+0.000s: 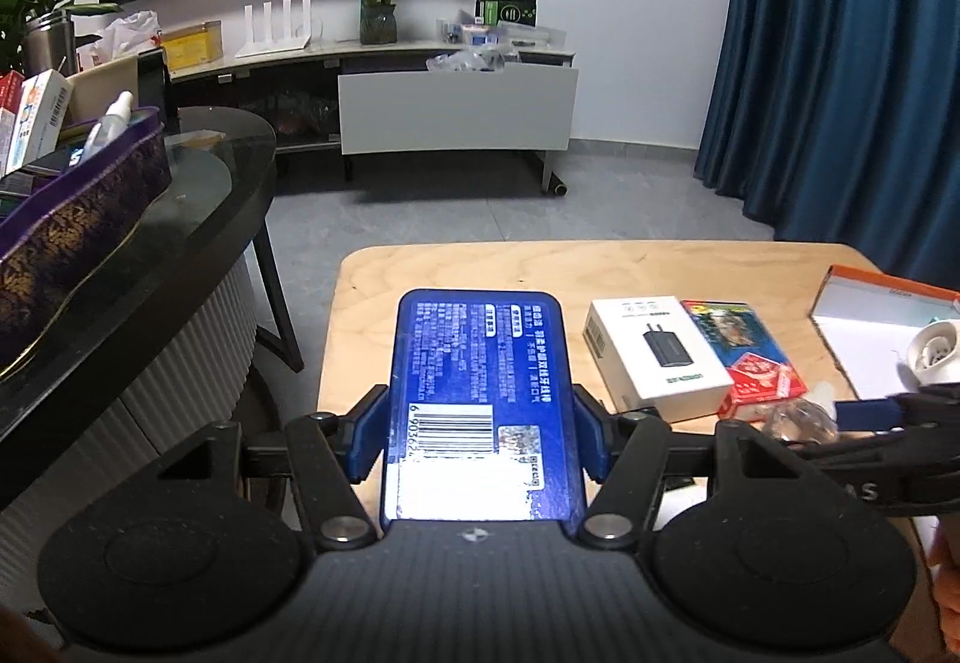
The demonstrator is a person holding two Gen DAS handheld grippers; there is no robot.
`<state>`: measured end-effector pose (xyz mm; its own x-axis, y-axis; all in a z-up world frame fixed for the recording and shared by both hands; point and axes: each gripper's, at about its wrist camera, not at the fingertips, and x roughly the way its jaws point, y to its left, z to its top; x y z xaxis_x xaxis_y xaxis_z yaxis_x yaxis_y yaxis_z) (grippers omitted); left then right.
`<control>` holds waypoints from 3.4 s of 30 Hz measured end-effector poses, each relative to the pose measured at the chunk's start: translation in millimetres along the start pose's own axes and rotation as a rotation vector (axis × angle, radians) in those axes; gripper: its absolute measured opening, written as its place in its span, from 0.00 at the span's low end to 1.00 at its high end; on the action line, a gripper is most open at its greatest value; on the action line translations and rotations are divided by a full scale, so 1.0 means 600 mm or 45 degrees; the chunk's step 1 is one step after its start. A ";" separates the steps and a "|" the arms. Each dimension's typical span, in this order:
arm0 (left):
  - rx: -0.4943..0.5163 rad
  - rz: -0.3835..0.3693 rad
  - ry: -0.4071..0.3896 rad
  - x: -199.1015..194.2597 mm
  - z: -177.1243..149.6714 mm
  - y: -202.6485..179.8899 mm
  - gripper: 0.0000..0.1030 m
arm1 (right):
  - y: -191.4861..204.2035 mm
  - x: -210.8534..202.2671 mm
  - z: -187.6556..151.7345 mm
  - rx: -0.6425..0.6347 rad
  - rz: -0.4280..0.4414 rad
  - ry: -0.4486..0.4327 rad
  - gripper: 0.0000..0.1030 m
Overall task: Organize rigid objects
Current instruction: 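Grasp the blue tin with the left tool while the right tool grasps the glass refill bottle, then carry the blue tin and glass bottle with both tools over the white box, then hold the blue tin and glass bottle above the box with both tools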
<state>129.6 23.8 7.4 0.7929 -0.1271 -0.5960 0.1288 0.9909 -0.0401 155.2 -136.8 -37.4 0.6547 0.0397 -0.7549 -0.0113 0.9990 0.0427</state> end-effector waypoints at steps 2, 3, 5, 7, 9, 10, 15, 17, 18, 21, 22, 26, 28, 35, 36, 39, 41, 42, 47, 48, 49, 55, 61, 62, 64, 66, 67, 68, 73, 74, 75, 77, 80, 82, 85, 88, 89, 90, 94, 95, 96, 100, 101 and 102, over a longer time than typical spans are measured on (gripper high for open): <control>-0.010 0.001 -0.007 -0.006 -0.003 -0.001 0.61 | -0.001 -0.006 -0.003 -0.019 -0.011 -0.008 0.72; -0.015 -0.003 -0.011 -0.010 -0.004 -0.002 0.61 | -0.005 -0.007 -0.004 -0.014 0.003 -0.001 0.72; -0.022 -0.002 -0.016 -0.019 -0.006 -0.004 0.61 | -0.011 -0.015 -0.009 -0.008 0.007 -0.004 0.72; -0.027 -0.007 -0.026 -0.031 -0.007 -0.008 0.61 | -0.016 -0.028 -0.012 -0.016 0.008 -0.024 0.72; -0.024 -0.001 -0.041 -0.044 -0.008 -0.014 0.61 | -0.019 -0.048 -0.014 -0.023 0.011 -0.056 0.72; -0.030 -0.004 -0.047 -0.051 -0.008 -0.017 0.61 | -0.020 -0.059 -0.014 -0.031 0.011 -0.075 0.72; -0.033 -0.030 -0.087 -0.086 -0.006 -0.042 0.61 | -0.034 -0.124 -0.018 -0.035 0.030 -0.175 0.72; -0.027 -0.046 -0.105 -0.102 -0.004 -0.060 0.61 | -0.044 -0.152 -0.024 -0.040 0.025 -0.213 0.72; -0.022 -0.060 -0.115 -0.109 -0.004 -0.070 0.61 | -0.051 -0.166 -0.028 -0.039 0.023 -0.228 0.72; -0.007 -0.106 -0.139 -0.131 -0.005 -0.105 0.61 | -0.080 -0.207 -0.045 -0.019 -0.005 -0.273 0.72; -0.014 -0.129 -0.142 -0.137 -0.006 -0.117 0.61 | -0.091 -0.219 -0.051 -0.011 -0.019 -0.285 0.72; -0.020 -0.218 -0.141 -0.159 -0.016 -0.170 0.61 | -0.144 -0.272 -0.085 0.014 -0.094 -0.336 0.72; -0.004 -0.258 -0.133 -0.167 -0.022 -0.200 0.61 | -0.174 -0.297 -0.106 0.022 -0.135 -0.353 0.72; 0.052 -0.388 -0.095 -0.178 -0.037 -0.278 0.61 | -0.274 -0.362 -0.171 0.156 -0.239 -0.386 0.72; 0.057 -0.401 -0.089 -0.179 -0.037 -0.286 0.61 | -0.283 -0.369 -0.178 0.171 -0.250 -0.392 0.72; 0.073 -0.417 -0.073 -0.179 -0.041 -0.305 0.61 | -0.300 -0.382 -0.192 0.200 -0.259 -0.405 0.72; 0.079 -0.427 -0.060 -0.178 -0.043 -0.315 0.61 | -0.304 -0.385 -0.198 0.198 -0.261 -0.412 0.72; 0.091 -0.425 -0.055 -0.178 -0.047 -0.321 0.61 | -0.304 -0.386 -0.202 0.196 -0.262 -0.413 0.72; 0.133 -0.412 -0.028 -0.183 -0.069 -0.345 0.61 | -0.303 -0.387 -0.209 0.184 -0.242 -0.413 0.72; 0.136 -0.405 -0.024 -0.184 -0.072 -0.347 0.61 | -0.303 -0.386 -0.211 0.183 -0.237 -0.411 0.72; 0.143 -0.399 -0.019 -0.184 -0.074 -0.348 0.61 | -0.302 -0.386 -0.212 0.184 -0.233 -0.411 0.72; 0.158 -0.381 -0.008 -0.192 -0.084 -0.361 0.61 | -0.300 -0.391 -0.216 0.188 -0.225 -0.417 0.72; 0.155 -0.376 -0.010 -0.205 -0.092 -0.368 0.61 | -0.305 -0.398 -0.216 0.190 -0.227 -0.425 0.72; 0.156 -0.380 -0.008 -0.206 -0.093 -0.369 0.61 | -0.305 -0.397 -0.216 0.189 -0.228 -0.426 0.72; 0.157 -0.381 -0.009 -0.208 -0.094 -0.370 0.61 | -0.305 -0.397 -0.216 0.188 -0.229 -0.426 0.72; 0.158 -0.384 -0.008 -0.206 -0.095 -0.371 0.61 | -0.304 -0.398 -0.214 0.186 -0.229 -0.424 0.72; 0.157 -0.387 -0.006 -0.206 -0.095 -0.370 0.61 | -0.304 -0.399 -0.214 0.185 -0.230 -0.425 0.72; 0.157 -0.385 -0.006 -0.206 -0.095 -0.371 0.61 | -0.304 -0.399 -0.214 0.185 -0.228 -0.425 0.72; 0.152 -0.382 -0.005 -0.204 -0.095 -0.370 0.61 | -0.304 -0.398 -0.214 0.187 -0.230 -0.424 0.72; 0.151 -0.384 -0.005 -0.204 -0.096 -0.369 0.61 | -0.303 -0.399 -0.213 0.188 -0.230 -0.424 0.72; 0.151 -0.384 -0.004 -0.204 -0.096 -0.369 0.61 | -0.302 -0.399 -0.215 0.187 -0.230 -0.424 0.72; 0.151 -0.381 -0.005 -0.204 -0.097 -0.370 0.61 | -0.303 -0.399 -0.215 0.187 -0.228 -0.425 0.72; 0.148 -0.382 -0.003 -0.203 -0.098 -0.370 0.61 | -0.300 -0.399 -0.214 0.184 -0.228 -0.425 0.72; 0.148 -0.384 -0.002 -0.204 -0.098 -0.370 0.61 | -0.300 -0.399 -0.215 0.184 -0.227 -0.425 0.72; 0.149 -0.385 -0.003 -0.205 -0.098 -0.370 0.61 | -0.300 -0.399 -0.214 0.182 -0.227 -0.423 0.72; 0.149 -0.389 -0.002 -0.205 -0.099 -0.370 0.61 | -0.301 -0.399 -0.215 0.181 -0.227 -0.423 0.72; 0.149 -0.390 -0.002 -0.206 -0.099 -0.370 0.61 | -0.301 -0.399 -0.215 0.182 -0.226 -0.423 0.72; 0.148 -0.390 -0.001 -0.205 -0.099 -0.371 0.61 | -0.300 -0.399 -0.214 0.182 -0.226 -0.423 0.72; 0.146 -0.391 0.001 -0.204 -0.099 -0.371 0.61 | -0.300 -0.399 -0.214 0.183 -0.227 -0.423 0.72; 0.146 -0.390 0.000 -0.204 -0.099 -0.371 0.61 | -0.300 -0.399 -0.214 0.182 -0.227 -0.423 0.72; 0.148 -0.388 -0.001 -0.204 -0.099 -0.372 0.61 | -0.300 -0.399 -0.214 0.181 -0.227 -0.423 0.72; 0.148 -0.391 0.000 -0.204 -0.099 -0.372 0.61 | -0.300 -0.399 -0.215 0.182 -0.227 -0.423 0.72; 0.148 -0.391 0.001 -0.204 -0.099 -0.372 0.61 | -0.300 -0.399 -0.214 0.182 -0.226 -0.423 0.72; 0.147 -0.391 0.002 -0.204 -0.099 -0.372 0.61 | -0.300 -0.399 -0.214 0.182 -0.226 -0.422 0.72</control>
<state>-31.5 -178.9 41.4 0.7060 -0.4188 -0.5712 0.4282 0.8948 -0.1269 -96.7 -323.9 51.3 0.8457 -0.1652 -0.5074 0.2140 0.9761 0.0390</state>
